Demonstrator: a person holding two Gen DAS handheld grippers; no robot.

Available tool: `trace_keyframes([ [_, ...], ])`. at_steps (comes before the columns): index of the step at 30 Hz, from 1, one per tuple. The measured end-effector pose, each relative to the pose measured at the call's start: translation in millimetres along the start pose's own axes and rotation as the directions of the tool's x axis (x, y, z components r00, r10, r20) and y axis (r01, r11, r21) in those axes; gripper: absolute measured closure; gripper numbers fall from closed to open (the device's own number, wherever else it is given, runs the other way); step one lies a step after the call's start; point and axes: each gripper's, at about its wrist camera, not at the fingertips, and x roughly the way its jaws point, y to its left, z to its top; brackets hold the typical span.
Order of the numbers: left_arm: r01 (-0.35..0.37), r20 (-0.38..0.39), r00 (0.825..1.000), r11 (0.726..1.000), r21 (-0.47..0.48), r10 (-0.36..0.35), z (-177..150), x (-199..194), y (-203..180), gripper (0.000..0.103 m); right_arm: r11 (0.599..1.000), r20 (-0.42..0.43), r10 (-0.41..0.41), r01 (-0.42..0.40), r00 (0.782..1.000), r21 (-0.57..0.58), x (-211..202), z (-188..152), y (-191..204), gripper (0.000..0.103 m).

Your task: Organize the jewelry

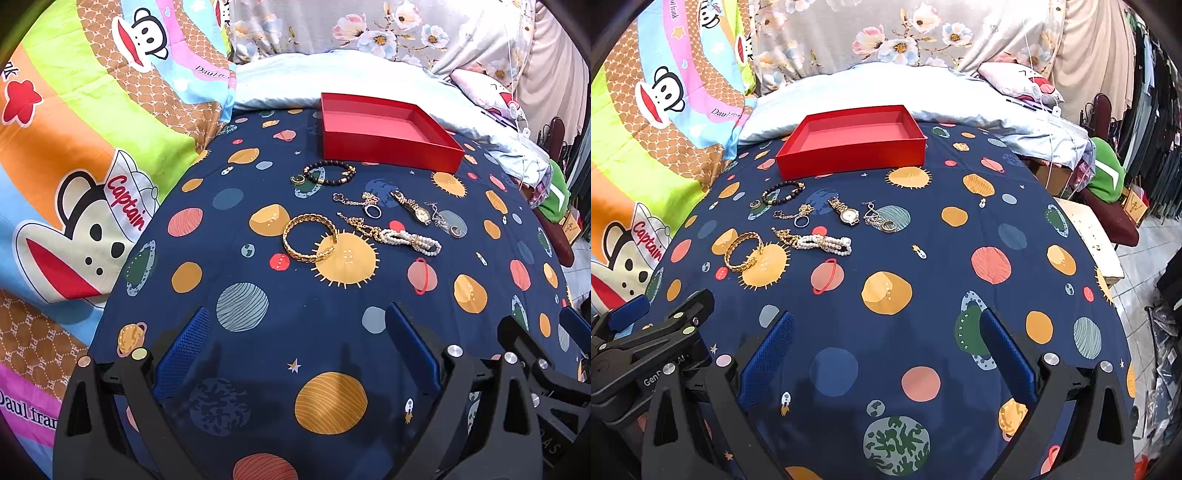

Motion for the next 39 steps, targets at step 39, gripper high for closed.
trace_keyframes([
  [39, -0.002, -0.017, 1.000, 1.000, -0.009, 0.002, -1, 12, 2, 0.010, 1.000, -0.023, 0.011, -0.011, 1.000, -0.005, 13, 0, 4, 0.005],
])
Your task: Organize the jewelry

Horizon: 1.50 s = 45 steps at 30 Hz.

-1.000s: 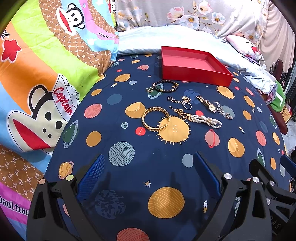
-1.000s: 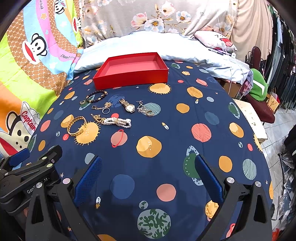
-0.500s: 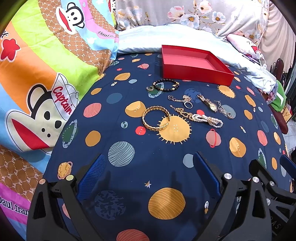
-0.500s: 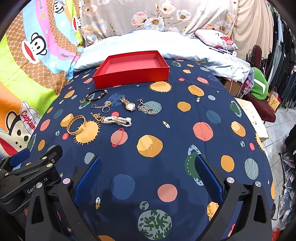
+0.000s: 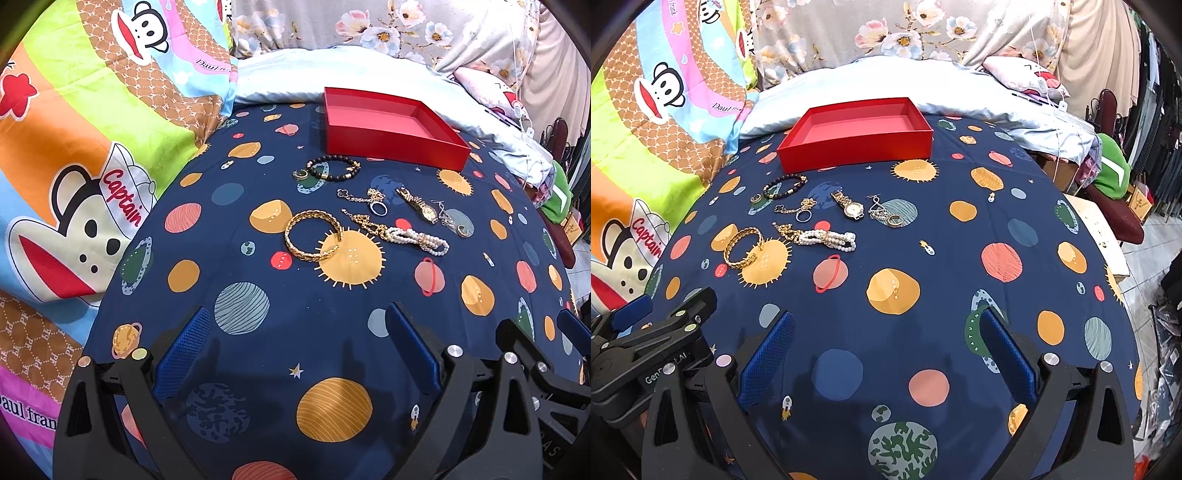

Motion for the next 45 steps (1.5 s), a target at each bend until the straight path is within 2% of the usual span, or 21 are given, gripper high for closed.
trace_keyframes([
  [17, 0.011, -0.031, 0.999, 1.000, -0.020, -0.012, 1, 17, 7, 0.009, 0.999, -0.027, 0.032, -0.033, 0.999, -0.012, 21, 3, 4, 0.005],
  [39, 0.005, -0.037, 0.999, 1.000, -0.020, -0.006, 4, 25, 4, 0.009, 0.999, -0.030, 0.030, -0.030, 0.999, -0.011, 30, 7, 2, 0.005],
  [45, 0.005, -0.029, 1.000, 1.000, -0.029, -0.005, 10, 29, 13, 0.009, 0.997, -0.008, 0.073, -0.073, 0.997, -0.034, 37, 18, 5, 0.005],
])
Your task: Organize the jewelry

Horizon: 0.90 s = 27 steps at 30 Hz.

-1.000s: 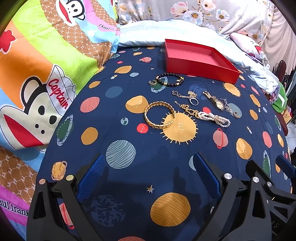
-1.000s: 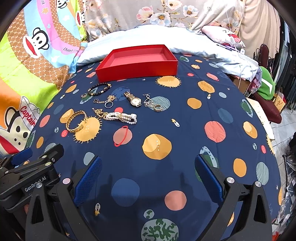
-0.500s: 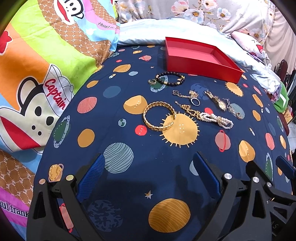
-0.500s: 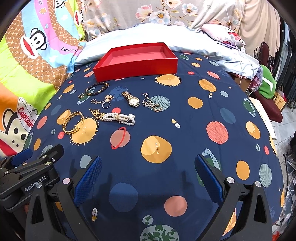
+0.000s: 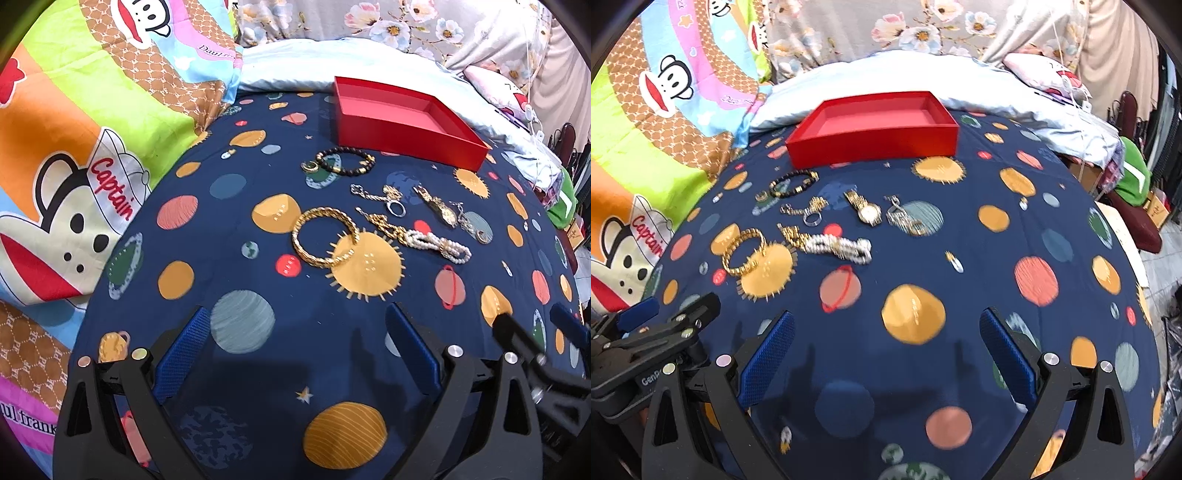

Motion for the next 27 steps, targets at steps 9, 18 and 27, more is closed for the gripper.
trace_keyframes([
  [9, -0.016, 0.014, 1.000, 0.999, -0.045, 0.017, 14, 11, 36, 0.009, 0.987, -0.046, 0.136, -0.140, 0.990, -0.079, 46, 33, 8, 0.022],
  [18, 0.026, 0.009, 1.000, 0.999, -0.027, -0.026, 25, 26, 32, 0.009, 0.962, -0.092, 0.160, -0.176, 0.983, -0.207, 83, 48, 32, 0.048],
  [27, 0.082, -0.020, 0.996, 0.997, 0.009, -0.082, 29, 46, 18, 0.009, 0.968, -0.131, 0.180, -0.200, 0.975, -0.154, 81, 39, 16, 0.088],
])
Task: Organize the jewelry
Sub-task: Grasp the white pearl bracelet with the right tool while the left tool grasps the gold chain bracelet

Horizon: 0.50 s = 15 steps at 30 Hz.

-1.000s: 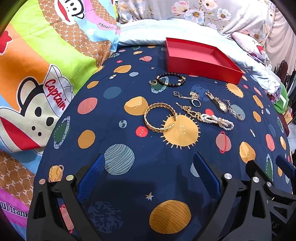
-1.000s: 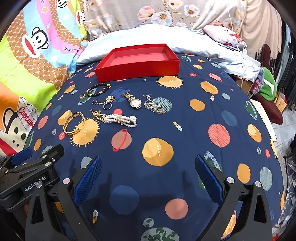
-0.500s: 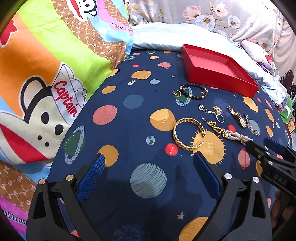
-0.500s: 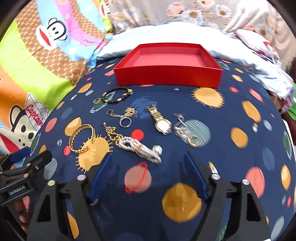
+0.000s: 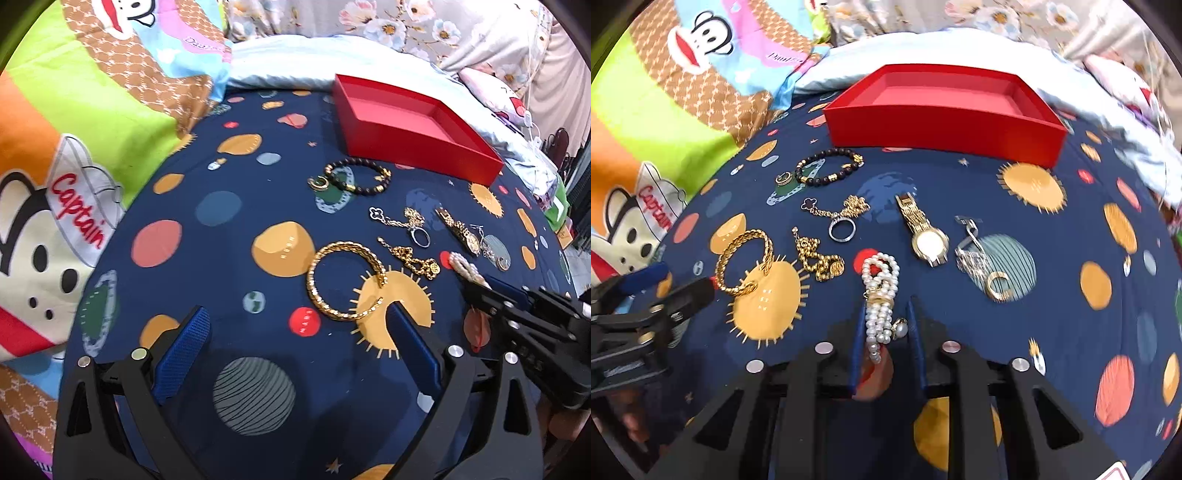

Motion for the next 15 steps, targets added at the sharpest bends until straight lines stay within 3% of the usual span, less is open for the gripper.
trace_keyframes([
  [10, 0.017, -0.013, 1.000, 1.000, 0.013, -0.017, 8, 28, -17, 0.009, 0.995, 0.021, -0.010, 0.008, 1.000, 0.102, -26, -21, -13, 0.090],
  [15, -0.012, 0.005, 1.000, 1.000, 0.027, 0.012, 12, 35, -27, 0.013, 0.992, 0.021, -0.010, 0.007, 1.000, 0.124, -27, -20, -16, 0.090],
])
